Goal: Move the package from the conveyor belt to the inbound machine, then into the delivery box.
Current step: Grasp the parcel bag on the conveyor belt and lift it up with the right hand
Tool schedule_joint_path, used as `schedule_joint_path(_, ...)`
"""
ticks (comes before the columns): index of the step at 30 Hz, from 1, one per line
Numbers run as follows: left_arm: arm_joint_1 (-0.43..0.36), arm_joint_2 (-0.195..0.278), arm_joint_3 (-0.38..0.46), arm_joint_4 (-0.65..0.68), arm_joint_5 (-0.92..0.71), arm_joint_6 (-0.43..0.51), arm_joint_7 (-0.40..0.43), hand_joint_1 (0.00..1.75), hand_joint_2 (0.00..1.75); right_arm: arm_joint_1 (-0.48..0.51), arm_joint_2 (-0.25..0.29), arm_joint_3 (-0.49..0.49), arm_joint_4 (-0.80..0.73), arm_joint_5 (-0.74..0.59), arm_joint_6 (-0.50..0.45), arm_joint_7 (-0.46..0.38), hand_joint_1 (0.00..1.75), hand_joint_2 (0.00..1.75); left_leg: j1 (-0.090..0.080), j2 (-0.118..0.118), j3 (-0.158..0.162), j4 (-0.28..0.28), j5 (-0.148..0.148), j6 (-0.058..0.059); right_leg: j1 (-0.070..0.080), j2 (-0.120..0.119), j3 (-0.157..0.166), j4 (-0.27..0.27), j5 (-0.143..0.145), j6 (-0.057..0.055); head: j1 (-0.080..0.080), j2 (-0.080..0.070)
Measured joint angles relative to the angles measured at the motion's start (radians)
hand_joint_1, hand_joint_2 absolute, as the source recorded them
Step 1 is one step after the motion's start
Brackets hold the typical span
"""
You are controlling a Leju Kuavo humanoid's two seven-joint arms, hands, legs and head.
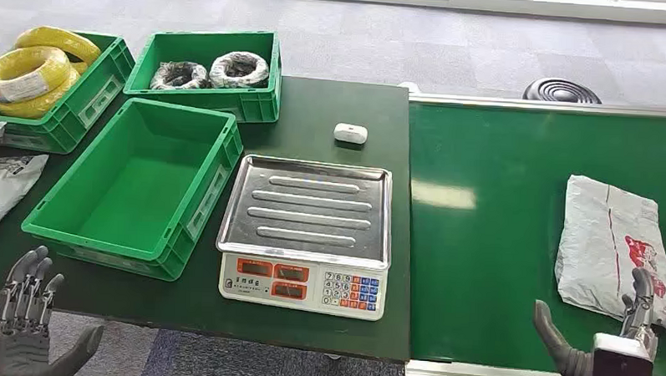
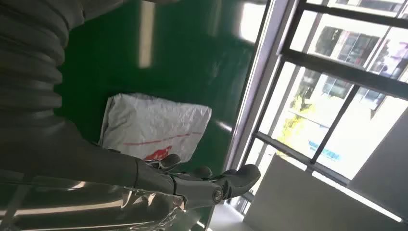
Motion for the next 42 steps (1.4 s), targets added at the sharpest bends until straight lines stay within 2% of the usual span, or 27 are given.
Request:
schedule_joint_path(2,-0.005,0.001,-0.004,0.0,0.001,0.006,0.0,0.0,1.75,-0.038,-0.032,-0.001,0.041,0.025,-0.018,0.028,0.0,1.75,0.0,0.0,0.001,0.0,0.0,0.0,0.0,0.0,0.001,0.0,0.0,0.0,0.0,0.0)
schedule_joint_path(7,-0.021,0.018,-0.033,0.0,0.015,0.052,0.015,0.0,1.75,-0.272,-0.192,0.008,0.325,0.206,-0.048,0.198,0.0,1.75,0.0,0.0,0.003,0.001,0.001,0.001,0.0,0.0,0.003,0.0,0.002,0.0,0.0,0.0)
schedule_joint_path(11,-0.024,0.053,-0.058,0.0,0.04,0.082,0.026,0.0,1.75,-0.476,-0.293,0.043,0.596,0.32,0.014,0.309,0.0,1.75,0.0,-0.001,0.004,0.001,0.002,0.0,0.0,-0.001,0.003,0.0,0.002,0.0,0.0,0.0)
schedule_joint_path(14,-0.023,0.081,-0.075,0.002,0.053,0.093,0.027,0.0,1.75,-0.582,-0.338,0.074,0.764,0.359,0.085,0.364,0.0,1.75,0.0,-0.003,0.004,0.001,0.002,0.0,0.0,-0.002,0.002,0.0,0.002,0.0,0.0,0.0)
schedule_joint_path(19,-0.023,0.122,-0.104,0.008,0.071,0.122,0.022,0.0,1.75,-0.677,-0.369,0.105,0.955,0.373,0.164,0.387,0.0,1.75,0.0,-0.005,0.001,0.001,0.002,0.0,0.0,-0.002,0.001,0.0,0.002,0.0,0.0,0.0)
schedule_joint_path(23,-0.022,0.143,-0.12,0.012,0.077,0.133,0.02,0.0,1.75,-0.704,-0.376,0.117,1.033,0.375,0.187,0.393,0.0,1.75,0.0,-0.005,-0.001,0.001,0.002,0.0,0.0,-0.002,-0.001,0.0,0.002,0.0,0.0,0.0)
schedule_joint_path(25,-0.022,0.152,-0.128,0.012,0.08,0.144,0.02,0.0,1.75,-0.718,-0.379,0.125,1.067,0.379,0.233,0.414,0.0,1.75,0.0,-0.005,-0.001,0.001,0.002,0.0,0.0,-0.002,-0.001,0.0,0.002,0.0,0.0,0.0)
schedule_joint_path(27,-0.021,0.16,-0.138,0.014,0.08,0.157,0.02,0.0,1.75,-0.734,-0.383,0.135,1.111,0.391,0.298,0.46,0.0,1.75,0.0,-0.005,0.0,0.001,0.002,0.0,0.0,-0.002,-0.001,0.0,0.002,0.0,0.0,0.0)
schedule_joint_path(29,-0.021,0.165,-0.149,0.018,0.079,0.166,0.021,0.0,1.75,-0.754,-0.39,0.153,1.168,0.432,0.342,0.544,0.0,1.75,0.0,-0.005,-0.001,0.001,0.002,0.0,0.0,-0.003,-0.001,0.0,0.002,0.0,0.0,0.0)
schedule_joint_path(32,-0.019,0.167,-0.161,0.025,0.078,0.169,0.023,0.0,1.75,-0.784,-0.404,0.195,1.251,0.511,0.358,0.662,0.0,1.75,0.0,-0.005,-0.001,0.001,0.002,0.0,0.0,-0.004,-0.001,0.0,0.002,0.0,0.0,0.0)
schedule_joint_path(36,-0.019,0.168,-0.171,0.031,0.077,0.167,0.024,0.0,1.75,-0.812,-0.418,0.235,1.312,0.553,0.367,0.712,0.0,1.75,0.0,-0.005,-0.001,0.001,0.002,0.0,0.0,-0.004,-0.001,0.0,0.002,0.0,0.0,0.0)
schedule_joint_path(37,-0.019,0.168,-0.173,0.032,0.078,0.165,0.024,0.0,1.75,-0.816,-0.422,0.244,1.321,0.565,0.374,0.727,0.37,1.75,0.0,-0.006,-0.001,0.001,0.002,0.0,0.0,-0.004,-0.001,0.0,0.002,0.0,0.0,0.0)
schedule_joint_path(40,-0.018,0.17,-0.174,0.04,0.078,0.153,0.02,0.0,1.75,-0.823,-0.431,0.261,1.342,0.591,0.407,0.748,1.68,1.75,0.0,-0.006,-0.001,0.001,0.002,0.0,0.0,-0.005,-0.001,0.0,0.001,0.0,0.0,0.0)
schedule_joint_path(42,-0.018,0.169,-0.173,0.044,0.078,0.145,0.018,0.0,1.75,-0.823,-0.436,0.264,1.35,0.603,0.417,0.748,1.75,1.75,0.0,-0.006,-0.002,0.001,0.002,0.0,0.0,-0.005,-0.001,0.0,0.001,0.0,0.0,0.0)
